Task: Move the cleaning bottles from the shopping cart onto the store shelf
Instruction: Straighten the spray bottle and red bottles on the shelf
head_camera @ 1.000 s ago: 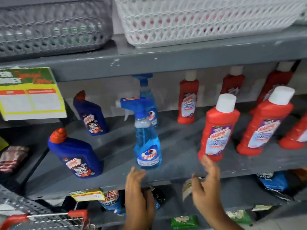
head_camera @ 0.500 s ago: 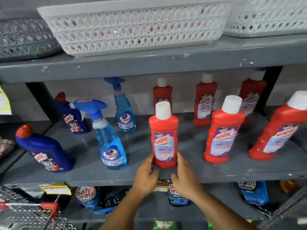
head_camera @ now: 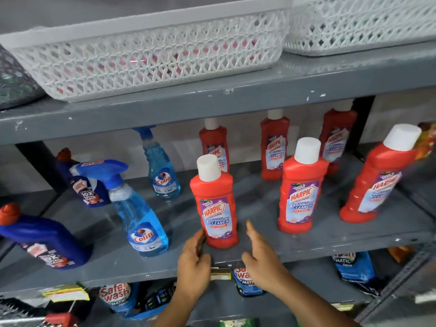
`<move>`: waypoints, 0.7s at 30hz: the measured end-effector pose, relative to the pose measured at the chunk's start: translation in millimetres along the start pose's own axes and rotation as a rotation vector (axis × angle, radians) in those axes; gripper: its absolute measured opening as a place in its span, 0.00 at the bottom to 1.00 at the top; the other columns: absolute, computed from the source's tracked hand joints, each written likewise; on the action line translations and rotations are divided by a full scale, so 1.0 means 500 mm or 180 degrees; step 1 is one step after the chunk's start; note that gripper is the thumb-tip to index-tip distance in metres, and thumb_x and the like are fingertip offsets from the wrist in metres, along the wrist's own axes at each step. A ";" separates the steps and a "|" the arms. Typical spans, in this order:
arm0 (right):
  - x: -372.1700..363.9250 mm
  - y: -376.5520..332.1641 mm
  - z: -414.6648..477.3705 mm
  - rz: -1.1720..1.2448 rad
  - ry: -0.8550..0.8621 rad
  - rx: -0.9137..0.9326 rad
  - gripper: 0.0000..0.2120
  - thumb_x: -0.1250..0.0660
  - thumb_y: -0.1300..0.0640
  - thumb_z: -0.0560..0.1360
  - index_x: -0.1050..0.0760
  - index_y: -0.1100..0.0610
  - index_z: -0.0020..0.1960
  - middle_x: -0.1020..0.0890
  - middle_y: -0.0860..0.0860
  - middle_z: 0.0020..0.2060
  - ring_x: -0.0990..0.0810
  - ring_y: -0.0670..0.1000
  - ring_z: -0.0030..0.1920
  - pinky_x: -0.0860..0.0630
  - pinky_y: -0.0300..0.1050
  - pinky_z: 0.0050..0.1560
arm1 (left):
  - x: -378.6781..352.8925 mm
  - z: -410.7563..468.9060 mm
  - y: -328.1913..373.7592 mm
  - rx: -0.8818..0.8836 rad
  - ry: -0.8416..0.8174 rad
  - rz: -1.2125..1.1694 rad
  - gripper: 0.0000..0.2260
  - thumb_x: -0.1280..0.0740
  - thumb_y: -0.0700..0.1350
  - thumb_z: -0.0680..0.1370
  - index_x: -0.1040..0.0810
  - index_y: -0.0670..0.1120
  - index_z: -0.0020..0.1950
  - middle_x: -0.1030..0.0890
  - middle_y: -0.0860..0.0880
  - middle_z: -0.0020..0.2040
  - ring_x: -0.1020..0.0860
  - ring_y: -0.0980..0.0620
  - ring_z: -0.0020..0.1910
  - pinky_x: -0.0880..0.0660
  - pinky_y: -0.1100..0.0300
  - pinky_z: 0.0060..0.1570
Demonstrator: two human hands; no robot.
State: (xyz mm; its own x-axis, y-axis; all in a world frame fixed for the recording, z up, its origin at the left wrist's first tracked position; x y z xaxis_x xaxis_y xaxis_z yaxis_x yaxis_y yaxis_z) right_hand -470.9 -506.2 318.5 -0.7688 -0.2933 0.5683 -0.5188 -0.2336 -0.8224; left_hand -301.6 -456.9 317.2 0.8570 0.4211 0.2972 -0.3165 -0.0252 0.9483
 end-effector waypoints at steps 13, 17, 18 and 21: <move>0.232 0.121 -0.032 -0.0328 0.0586 -0.0352 0.33 0.40 0.66 0.73 0.45 0.57 0.76 0.32 0.55 0.73 0.31 0.55 0.70 0.34 0.49 0.71 | -0.297 -0.004 0.134 -0.0334 -0.1431 -0.0058 0.33 0.43 0.30 0.69 0.39 0.53 0.71 0.33 0.55 0.71 0.35 0.57 0.71 0.39 0.68 0.69; 0.237 0.125 -0.032 -0.0514 0.0434 -0.0310 0.33 0.39 0.64 0.73 0.45 0.56 0.76 0.31 0.54 0.72 0.32 0.56 0.71 0.36 0.53 0.72 | -0.297 -0.010 0.091 -0.0567 -0.1298 0.0309 0.34 0.42 0.37 0.66 0.41 0.67 0.65 0.34 0.68 0.64 0.38 0.81 0.62 0.44 0.83 0.60; 0.235 0.126 -0.033 -0.0580 0.0415 -0.0294 0.33 0.39 0.63 0.73 0.46 0.56 0.76 0.31 0.53 0.72 0.32 0.55 0.71 0.38 0.53 0.73 | -0.294 -0.010 0.085 -0.0576 -0.1242 0.0333 0.34 0.42 0.37 0.65 0.42 0.68 0.63 0.35 0.70 0.62 0.39 0.84 0.60 0.45 0.85 0.57; 0.235 0.125 -0.034 -0.0704 0.0368 -0.0242 0.35 0.39 0.63 0.74 0.49 0.55 0.77 0.34 0.52 0.74 0.35 0.54 0.72 0.42 0.54 0.75 | -0.295 -0.011 0.094 -0.0487 -0.1234 0.0405 0.33 0.42 0.37 0.65 0.41 0.65 0.64 0.36 0.71 0.61 0.38 0.83 0.59 0.45 0.87 0.55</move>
State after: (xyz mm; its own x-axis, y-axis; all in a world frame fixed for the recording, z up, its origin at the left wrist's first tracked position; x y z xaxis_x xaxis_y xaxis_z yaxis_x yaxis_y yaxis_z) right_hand -599.9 -539.3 333.3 -0.6689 -0.1339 0.7312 -0.7023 -0.2085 -0.6806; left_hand -445.4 -515.3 317.4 0.8874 0.0509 0.4582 -0.4610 0.0921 0.8826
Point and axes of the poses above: each hand's wrist, its own z-axis towards the middle knuckle, its own x-axis out of the back of the hand, y = z × x, the point moved 1 cm from there along z, towards the middle knuckle
